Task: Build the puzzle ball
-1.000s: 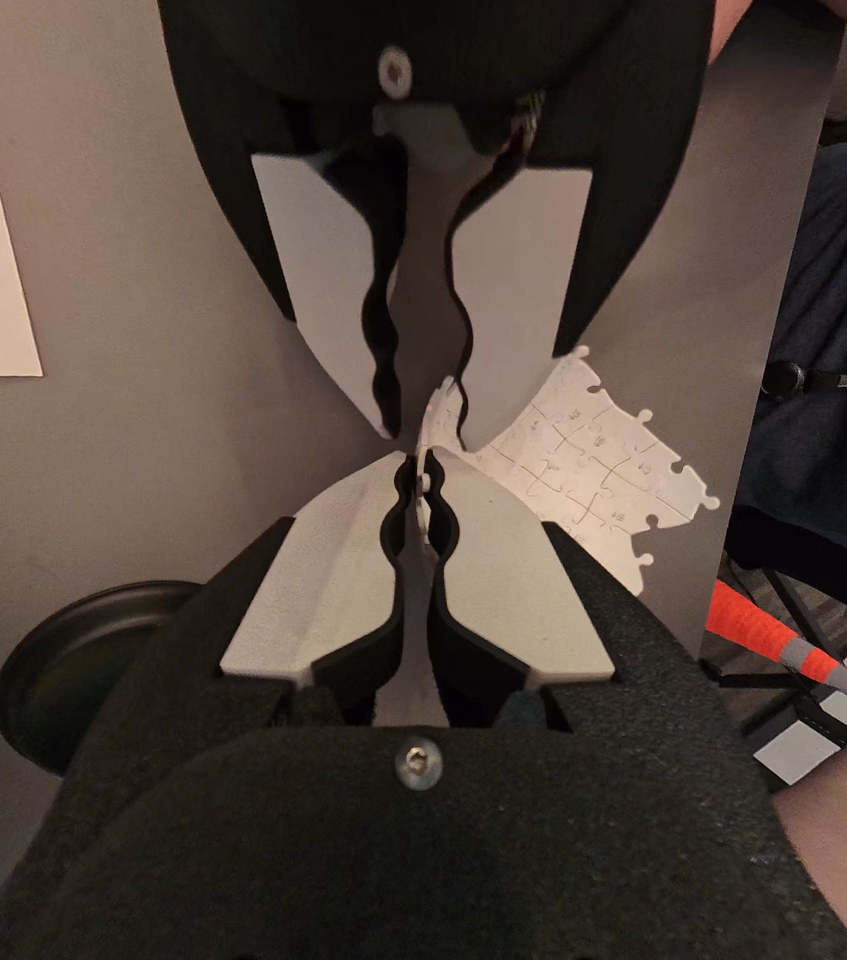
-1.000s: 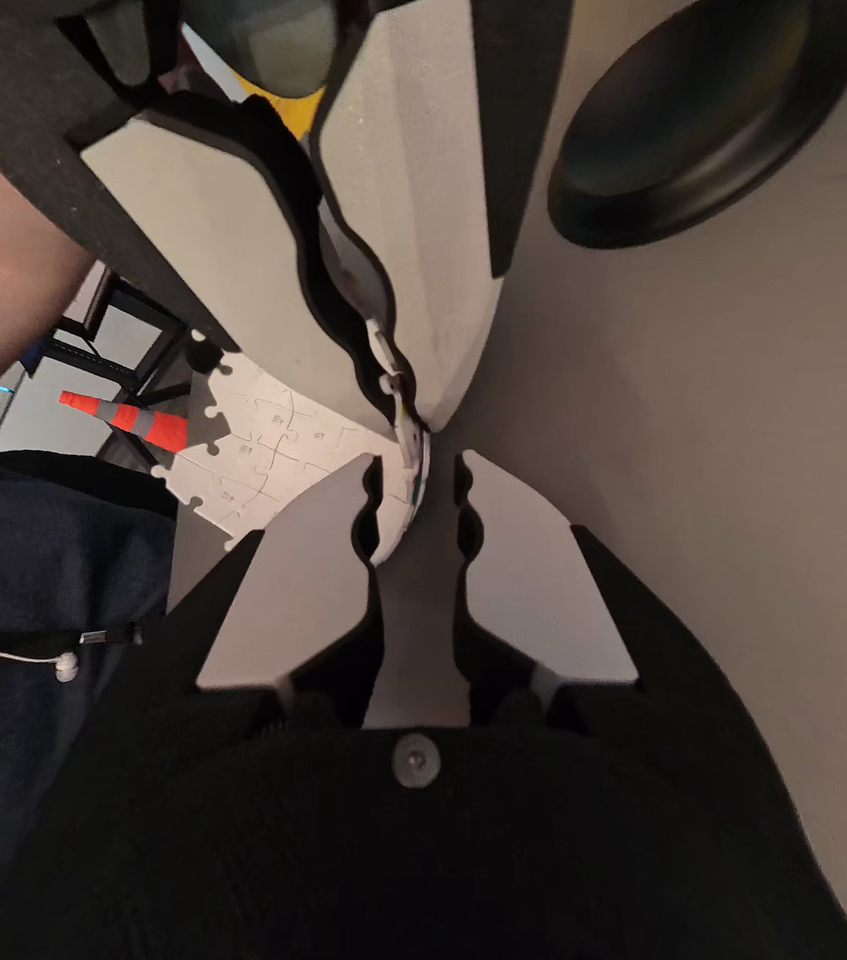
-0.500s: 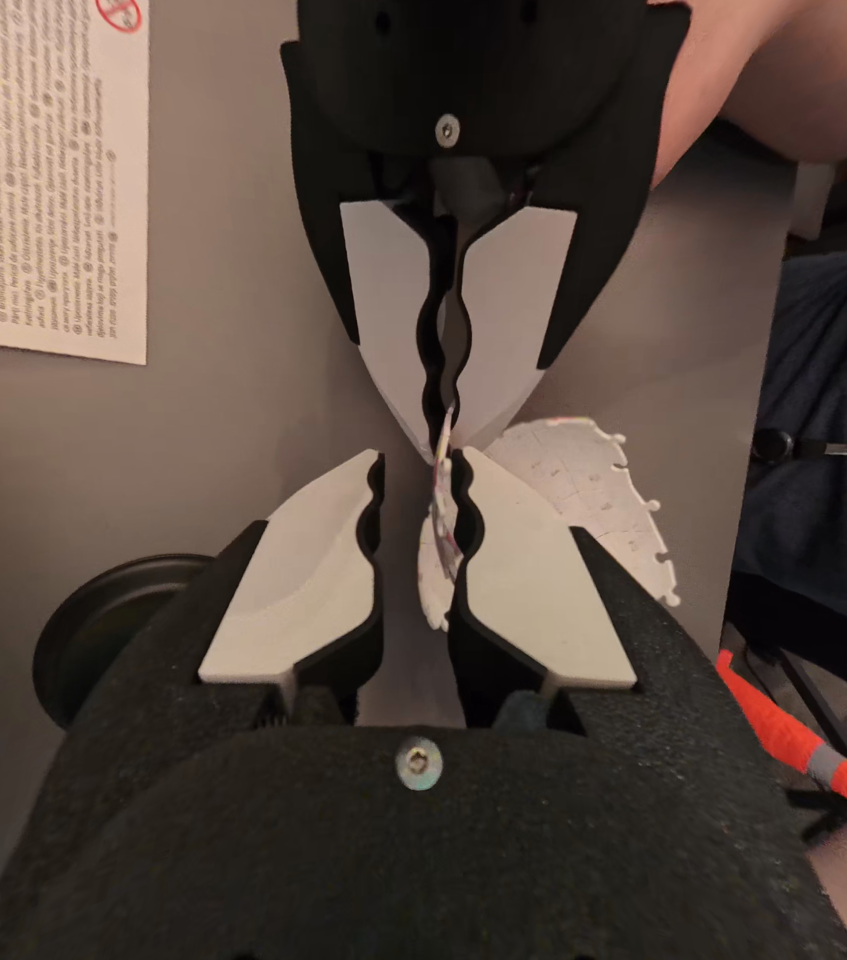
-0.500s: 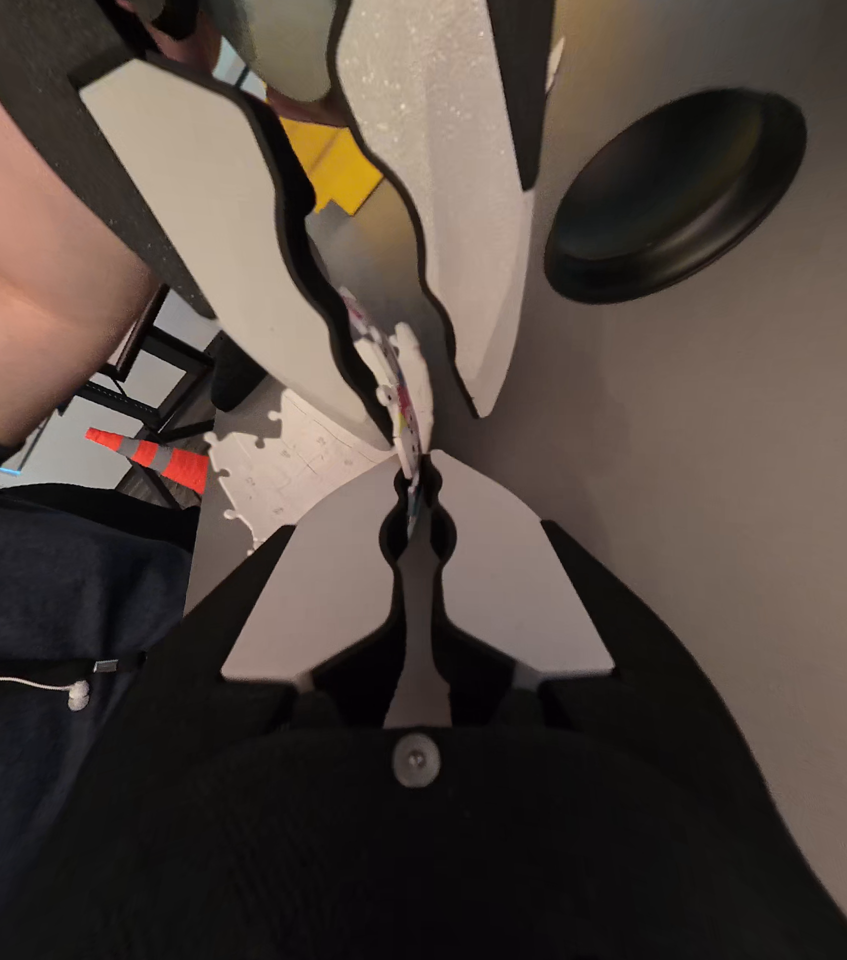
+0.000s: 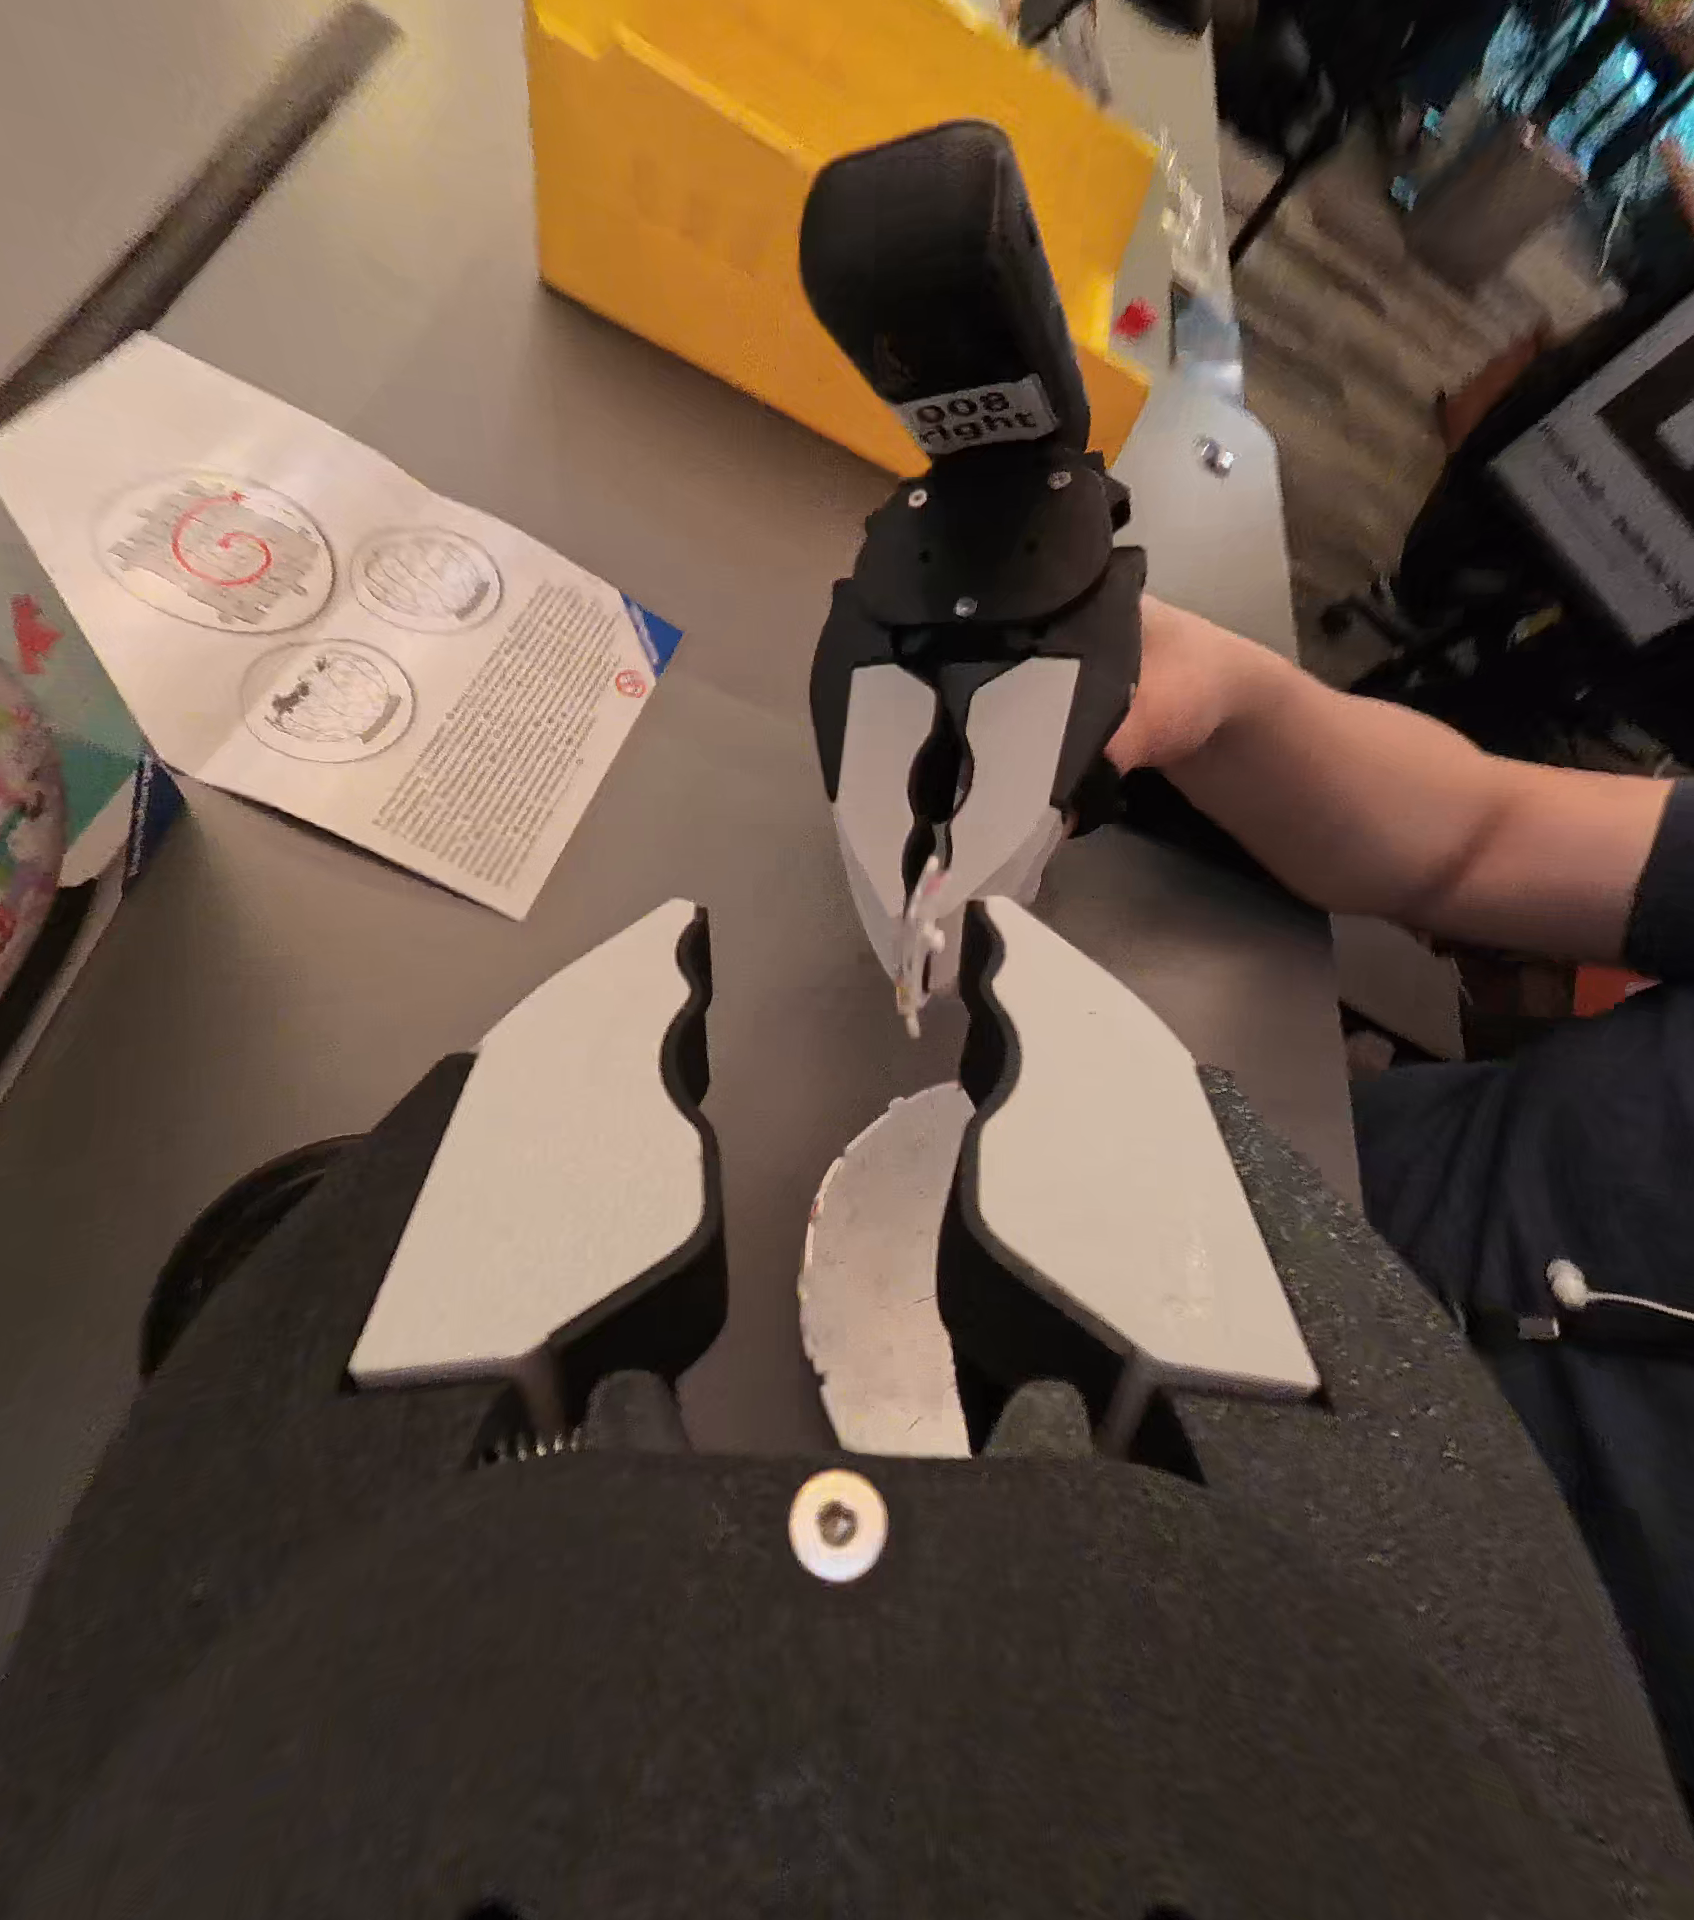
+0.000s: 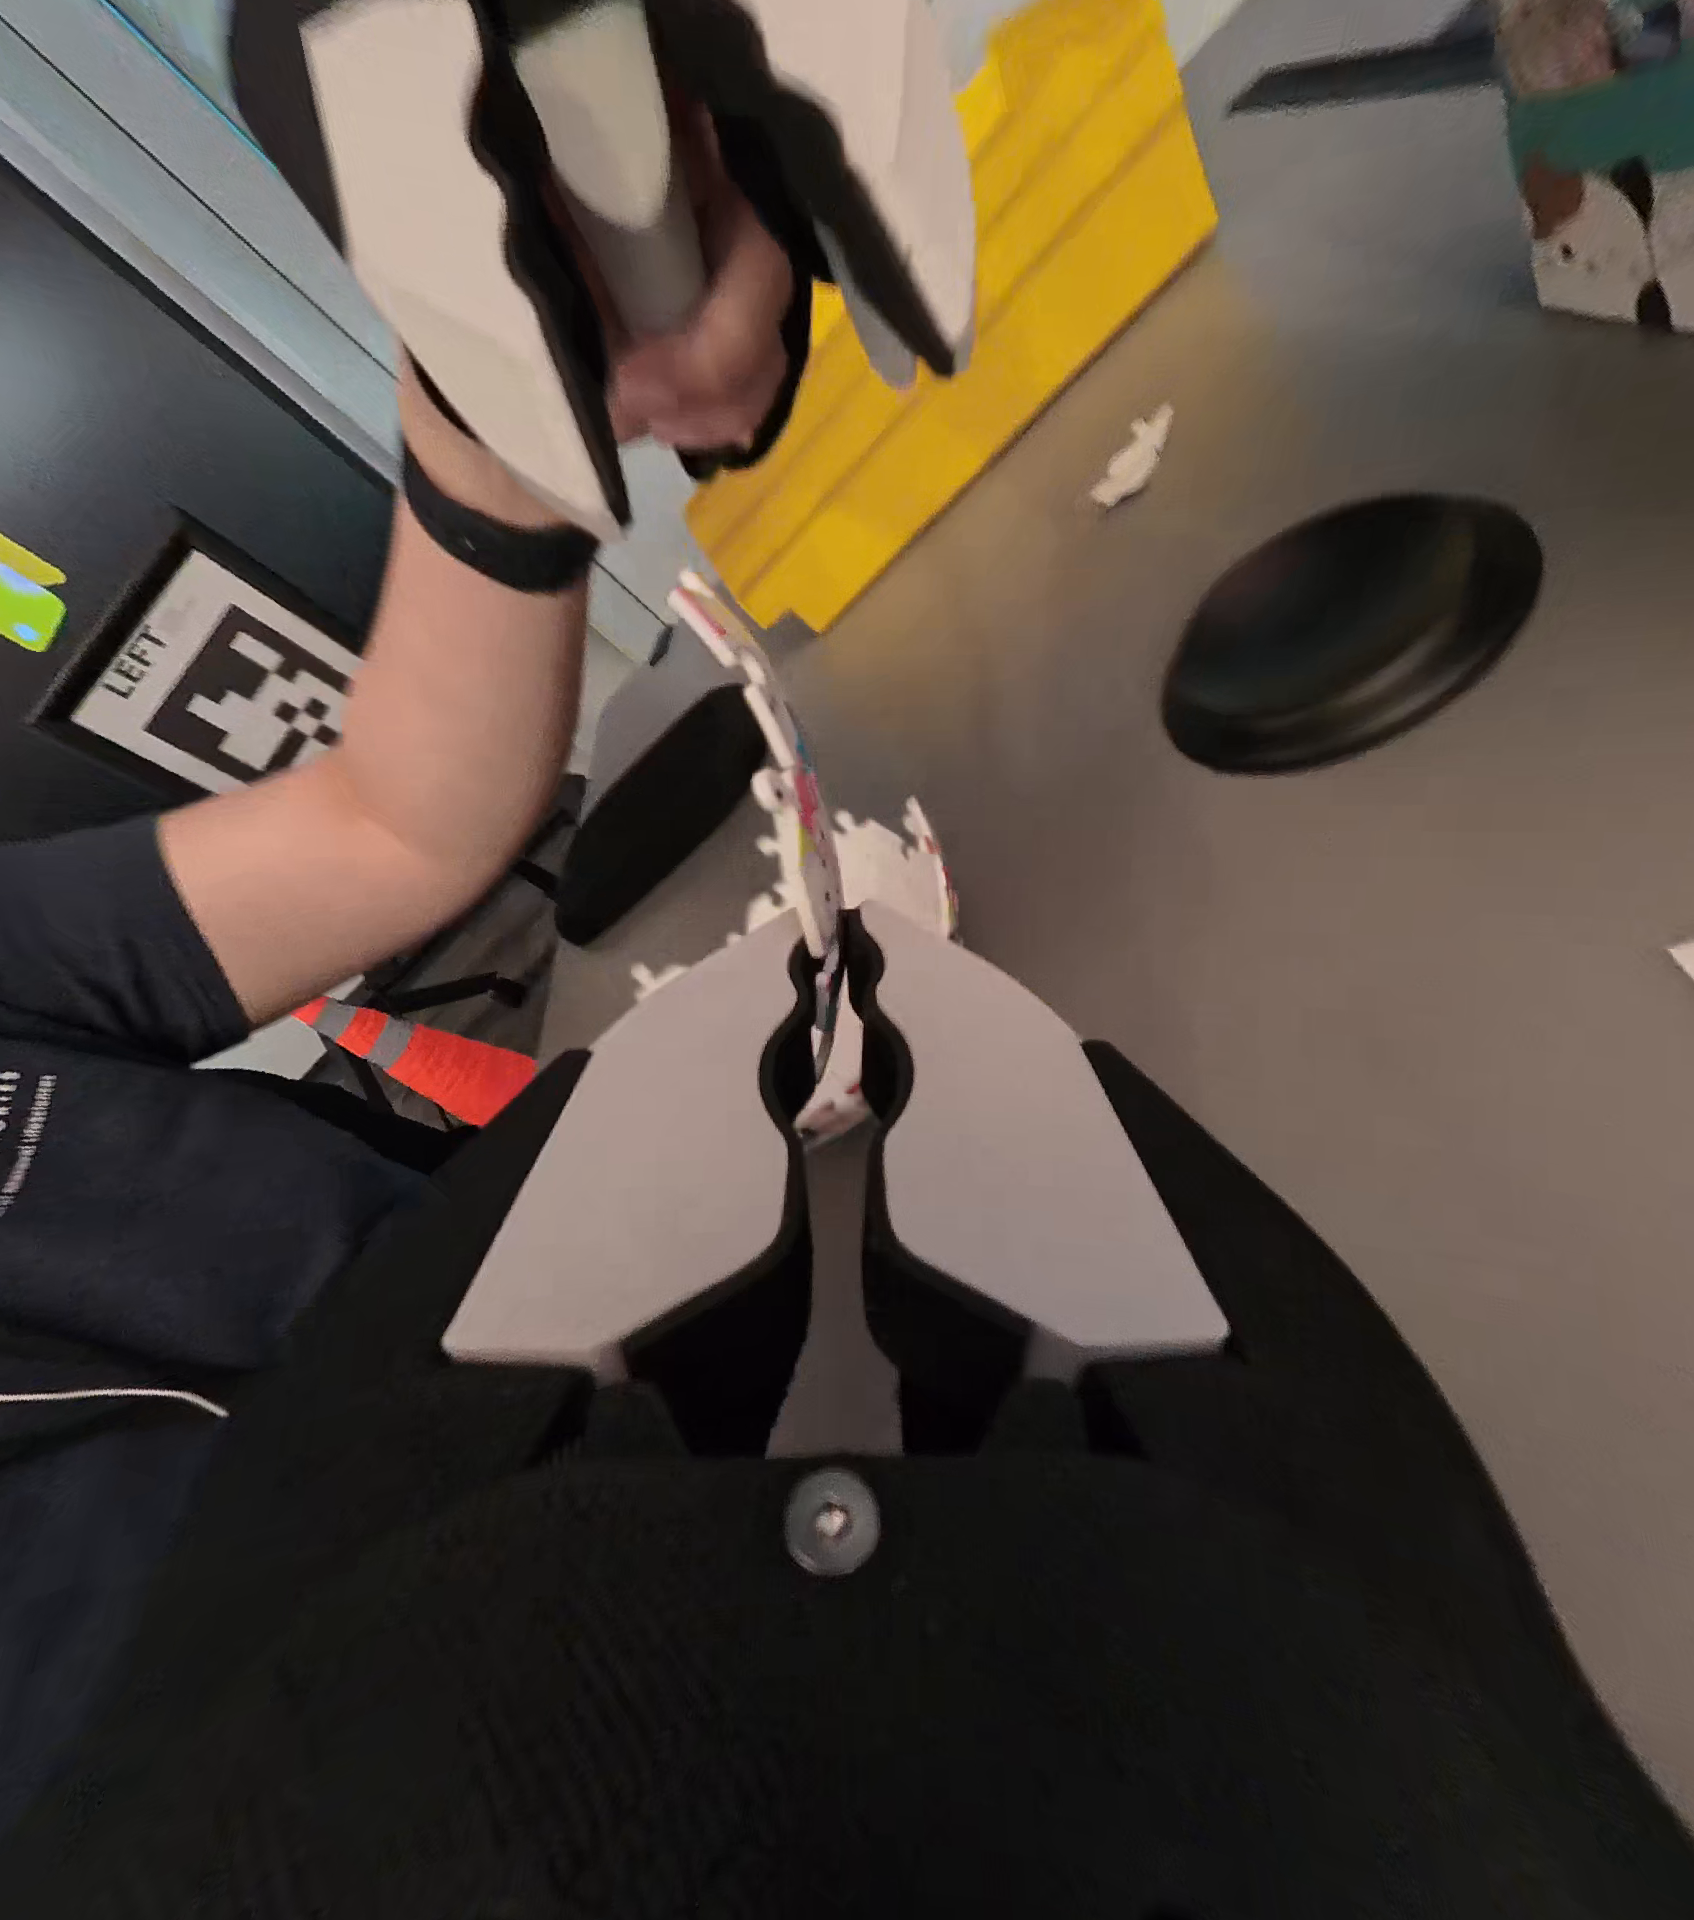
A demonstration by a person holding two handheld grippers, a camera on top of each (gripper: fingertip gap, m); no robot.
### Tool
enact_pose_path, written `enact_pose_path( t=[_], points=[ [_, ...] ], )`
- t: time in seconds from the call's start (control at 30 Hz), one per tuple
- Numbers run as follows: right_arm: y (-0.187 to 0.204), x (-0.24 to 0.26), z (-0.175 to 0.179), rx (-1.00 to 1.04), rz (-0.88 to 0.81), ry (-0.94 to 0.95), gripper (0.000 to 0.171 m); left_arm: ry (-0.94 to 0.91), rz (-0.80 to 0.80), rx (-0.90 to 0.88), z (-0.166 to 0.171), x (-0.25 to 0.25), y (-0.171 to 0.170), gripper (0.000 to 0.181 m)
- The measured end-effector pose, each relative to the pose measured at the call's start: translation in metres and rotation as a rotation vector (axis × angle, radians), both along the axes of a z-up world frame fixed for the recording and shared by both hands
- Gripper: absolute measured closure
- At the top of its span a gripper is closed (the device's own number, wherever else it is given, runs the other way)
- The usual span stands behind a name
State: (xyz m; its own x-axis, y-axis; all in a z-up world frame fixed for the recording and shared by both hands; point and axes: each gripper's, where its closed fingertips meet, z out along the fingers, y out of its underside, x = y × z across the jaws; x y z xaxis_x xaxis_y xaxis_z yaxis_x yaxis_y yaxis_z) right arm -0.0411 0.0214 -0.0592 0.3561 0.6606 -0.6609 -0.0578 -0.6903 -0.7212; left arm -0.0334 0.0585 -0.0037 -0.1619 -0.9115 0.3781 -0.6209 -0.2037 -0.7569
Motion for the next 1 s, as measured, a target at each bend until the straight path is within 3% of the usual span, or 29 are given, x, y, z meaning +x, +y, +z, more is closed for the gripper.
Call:
enact_pose_path(
  t=[0.27,0.37,0.53,0.87,1.0],
  points=[
    [-0.016,-0.025,0.06,0.133,0.057,-0.063,0.167,-0.277,0.116,0.05,0.046,-0.032,-0.041,0.15],
    [-0.016,-0.033,0.072,0.152,0.075,-0.086,0.167,-0.252,0.158,0.139,0.043,-0.039,-0.036,0.15],
    [-0.008,-0.04,0.082,0.16,0.078,-0.118,0.167,-0.291,0.141,0.119,0.049,-0.042,-0.037,0.169],
    [0.01,-0.041,0.105,0.189,0.066,-0.095,0.167,-0.373,0.192,0.166,0.067,-0.04,-0.028,0.179],
    [0.012,-0.036,0.113,0.226,0.102,-0.124,0.154,-0.402,0.243,0.137,0.073,-0.044,-0.017,0.179]
  ],
)
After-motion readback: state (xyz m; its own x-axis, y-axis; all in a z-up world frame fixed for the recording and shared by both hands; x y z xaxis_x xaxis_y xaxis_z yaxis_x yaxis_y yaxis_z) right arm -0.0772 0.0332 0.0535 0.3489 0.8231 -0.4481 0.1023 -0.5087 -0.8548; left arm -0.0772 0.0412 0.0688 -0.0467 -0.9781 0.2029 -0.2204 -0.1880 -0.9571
